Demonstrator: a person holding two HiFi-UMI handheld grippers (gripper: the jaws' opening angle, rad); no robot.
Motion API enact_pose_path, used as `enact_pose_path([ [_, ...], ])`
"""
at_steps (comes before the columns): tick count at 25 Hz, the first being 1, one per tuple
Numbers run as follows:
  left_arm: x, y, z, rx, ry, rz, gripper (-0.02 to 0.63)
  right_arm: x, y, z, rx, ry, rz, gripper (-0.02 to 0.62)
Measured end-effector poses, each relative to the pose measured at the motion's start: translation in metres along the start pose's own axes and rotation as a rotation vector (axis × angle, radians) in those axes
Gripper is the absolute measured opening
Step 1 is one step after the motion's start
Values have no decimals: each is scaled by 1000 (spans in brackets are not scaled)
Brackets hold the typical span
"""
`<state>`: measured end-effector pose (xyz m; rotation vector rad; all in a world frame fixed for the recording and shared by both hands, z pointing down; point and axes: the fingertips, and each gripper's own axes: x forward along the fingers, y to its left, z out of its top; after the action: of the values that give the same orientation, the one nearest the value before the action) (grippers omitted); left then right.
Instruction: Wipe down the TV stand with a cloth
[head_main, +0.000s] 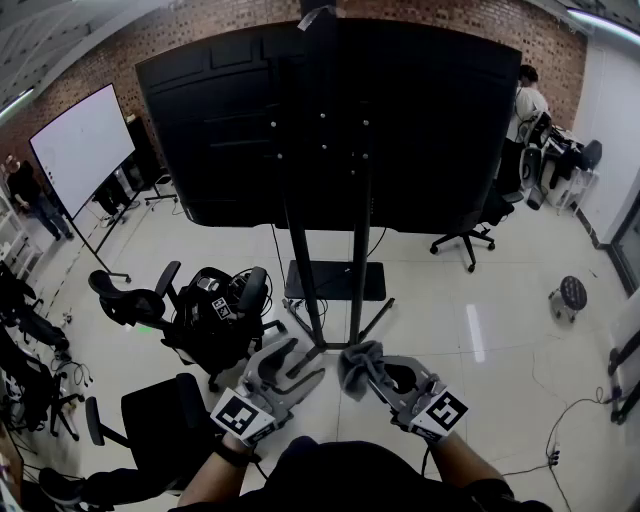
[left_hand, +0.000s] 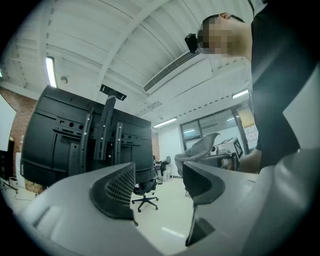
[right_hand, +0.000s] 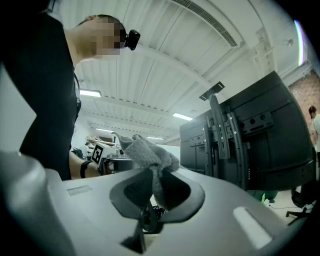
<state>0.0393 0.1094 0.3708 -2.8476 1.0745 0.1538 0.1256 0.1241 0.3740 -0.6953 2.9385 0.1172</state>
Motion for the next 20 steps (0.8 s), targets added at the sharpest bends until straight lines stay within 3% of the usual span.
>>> enact_pose_path([
  [12, 37, 63, 1, -10, -37, -35, 319, 45, -54, -2, -20, 3, -23, 29],
  [20, 70, 143, 10, 2, -72, -94, 319, 111, -107, 3, -65, -1, -62, 29],
])
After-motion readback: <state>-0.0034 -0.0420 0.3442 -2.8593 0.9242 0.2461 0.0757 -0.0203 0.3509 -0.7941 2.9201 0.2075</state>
